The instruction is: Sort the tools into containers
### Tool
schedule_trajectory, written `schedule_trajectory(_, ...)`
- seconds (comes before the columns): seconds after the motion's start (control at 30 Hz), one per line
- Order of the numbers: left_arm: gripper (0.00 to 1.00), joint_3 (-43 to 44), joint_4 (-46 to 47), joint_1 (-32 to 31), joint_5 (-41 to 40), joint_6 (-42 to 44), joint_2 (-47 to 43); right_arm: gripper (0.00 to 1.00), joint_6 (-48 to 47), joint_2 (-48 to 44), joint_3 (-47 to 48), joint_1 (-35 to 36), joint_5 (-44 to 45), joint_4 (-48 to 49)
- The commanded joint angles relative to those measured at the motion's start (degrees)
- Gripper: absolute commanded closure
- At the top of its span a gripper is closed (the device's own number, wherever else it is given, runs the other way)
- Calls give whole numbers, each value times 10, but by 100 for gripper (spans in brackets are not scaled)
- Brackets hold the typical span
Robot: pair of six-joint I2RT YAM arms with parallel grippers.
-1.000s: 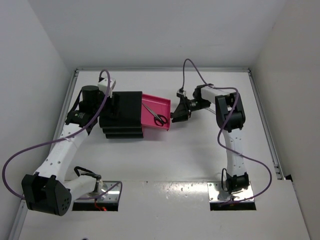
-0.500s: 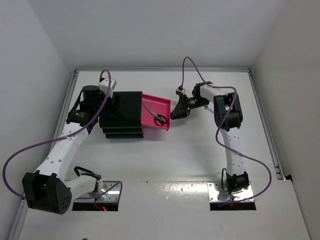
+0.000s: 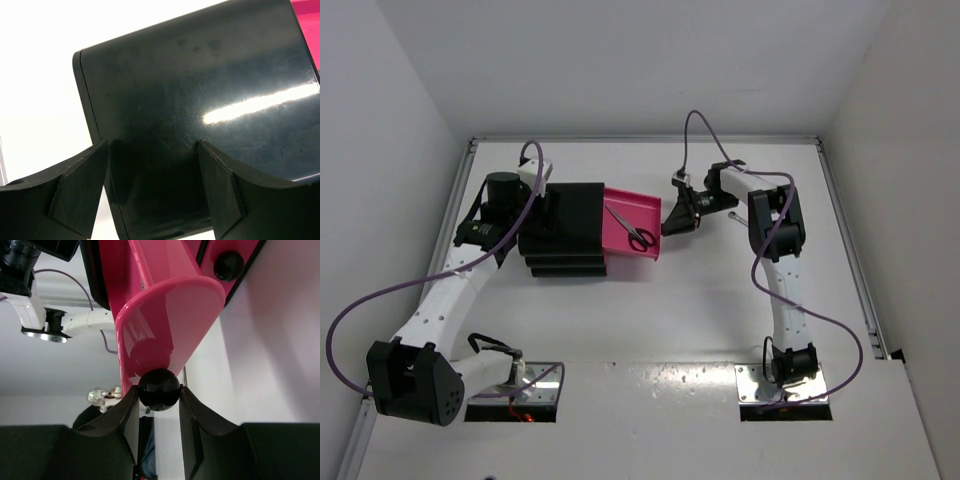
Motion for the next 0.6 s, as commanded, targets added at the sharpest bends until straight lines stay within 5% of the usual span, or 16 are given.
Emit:
schedule_trajectory(0.0,22,-3,11,6,-4,0,-2,87,-19,-42,45,12,-84,-1)
schedule_trajectory(0.57,22,-3,11,6,6,0,-2,88,76,-82,71,57,-48,59)
